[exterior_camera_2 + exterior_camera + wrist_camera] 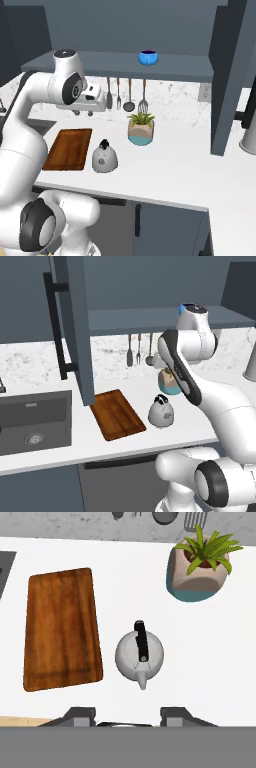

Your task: Pick the kettle from the counter and place it on the tray. Then pick the mug from the cabinet and place it on the tray. Then close the cabinet doors.

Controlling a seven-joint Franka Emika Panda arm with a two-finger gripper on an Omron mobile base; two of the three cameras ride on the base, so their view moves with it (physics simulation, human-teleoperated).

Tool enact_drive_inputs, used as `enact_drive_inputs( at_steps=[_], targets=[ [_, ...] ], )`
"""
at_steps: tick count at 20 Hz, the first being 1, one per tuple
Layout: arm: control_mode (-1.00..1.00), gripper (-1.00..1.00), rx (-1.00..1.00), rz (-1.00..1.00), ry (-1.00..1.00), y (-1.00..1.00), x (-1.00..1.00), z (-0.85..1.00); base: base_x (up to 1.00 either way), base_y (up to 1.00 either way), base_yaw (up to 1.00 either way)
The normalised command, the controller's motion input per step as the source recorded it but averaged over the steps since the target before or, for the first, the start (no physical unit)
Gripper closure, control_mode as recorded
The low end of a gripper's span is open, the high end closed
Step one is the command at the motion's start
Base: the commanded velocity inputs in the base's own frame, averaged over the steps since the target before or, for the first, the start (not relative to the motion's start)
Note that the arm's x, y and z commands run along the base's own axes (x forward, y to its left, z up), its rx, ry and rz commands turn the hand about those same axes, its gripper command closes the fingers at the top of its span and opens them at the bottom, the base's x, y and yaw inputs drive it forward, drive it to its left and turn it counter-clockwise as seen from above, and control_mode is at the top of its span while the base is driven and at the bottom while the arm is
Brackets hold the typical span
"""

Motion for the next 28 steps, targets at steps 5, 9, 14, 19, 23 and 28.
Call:
enact_drive_inputs(
  at_steps=[5, 9, 14, 19, 23, 28],
  targets=[
    [-1.0, -1.0, 0.0, 0.0, -0.01, -0.07, -0.13, -0.05, 0.0, 0.0, 0.0],
    [-1.0, -1.0, 0.15, 0.0, -0.15, -0.27, -0.49, -0.27, 0.0, 0.0, 0.0],
    [-1.0, -1.0, 0.05, 0.0, -0.03, -0.29, -0.39, -0.49, 0.0, 0.0, 0.0],
    [-1.0, -1.0, 0.0, 0.0, 0.05, -0.02, 0.09, -0.67, 0.0, 0.0, 0.0],
    [-1.0, -1.0, 0.02, 0.0, 0.2, 0.02, 0.58, -0.51, 0.0, 0.0, 0.0],
    [-1.0, -1.0, 0.03, 0.0, 0.04, 0.0, 0.43, -0.36, 0.0, 0.0, 0.0]
  ],
)
